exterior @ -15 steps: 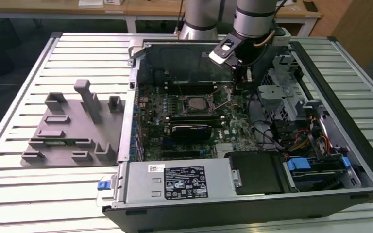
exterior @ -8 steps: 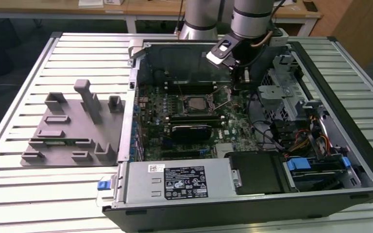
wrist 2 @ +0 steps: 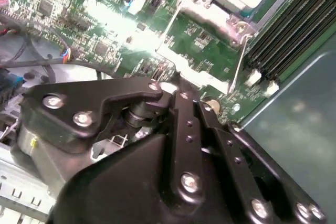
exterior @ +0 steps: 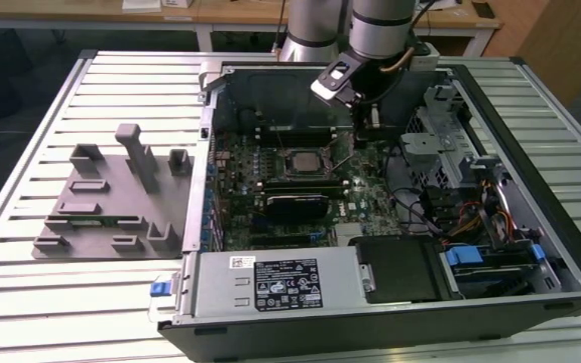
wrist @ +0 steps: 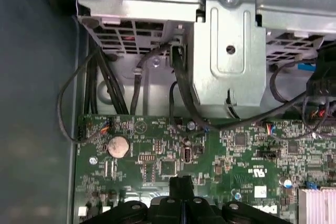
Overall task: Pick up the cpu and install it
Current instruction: 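Close the cpu cover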
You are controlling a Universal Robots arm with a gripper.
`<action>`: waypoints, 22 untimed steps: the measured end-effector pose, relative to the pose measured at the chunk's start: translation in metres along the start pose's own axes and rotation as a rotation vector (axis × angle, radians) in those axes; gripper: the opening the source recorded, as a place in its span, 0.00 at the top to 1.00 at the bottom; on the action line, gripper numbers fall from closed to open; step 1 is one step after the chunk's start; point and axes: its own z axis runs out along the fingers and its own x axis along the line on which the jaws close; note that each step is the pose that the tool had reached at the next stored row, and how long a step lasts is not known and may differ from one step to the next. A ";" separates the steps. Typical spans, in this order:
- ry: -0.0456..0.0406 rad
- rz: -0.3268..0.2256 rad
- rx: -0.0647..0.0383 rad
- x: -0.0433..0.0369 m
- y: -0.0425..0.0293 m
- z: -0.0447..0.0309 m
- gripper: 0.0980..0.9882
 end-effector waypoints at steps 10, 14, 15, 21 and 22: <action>0.0060 0.000 -0.006 0.0001 -0.0283 -0.0022 0.99; 0.0059 0.000 -0.007 0.0002 -0.0406 -0.0028 0.99; 0.0059 0.000 -0.007 0.0002 -0.0428 -0.0029 0.99; 0.0060 0.000 -0.007 0.0003 -0.0441 -0.0028 0.99; 0.0063 0.000 -0.003 0.0003 -0.0441 -0.0026 0.99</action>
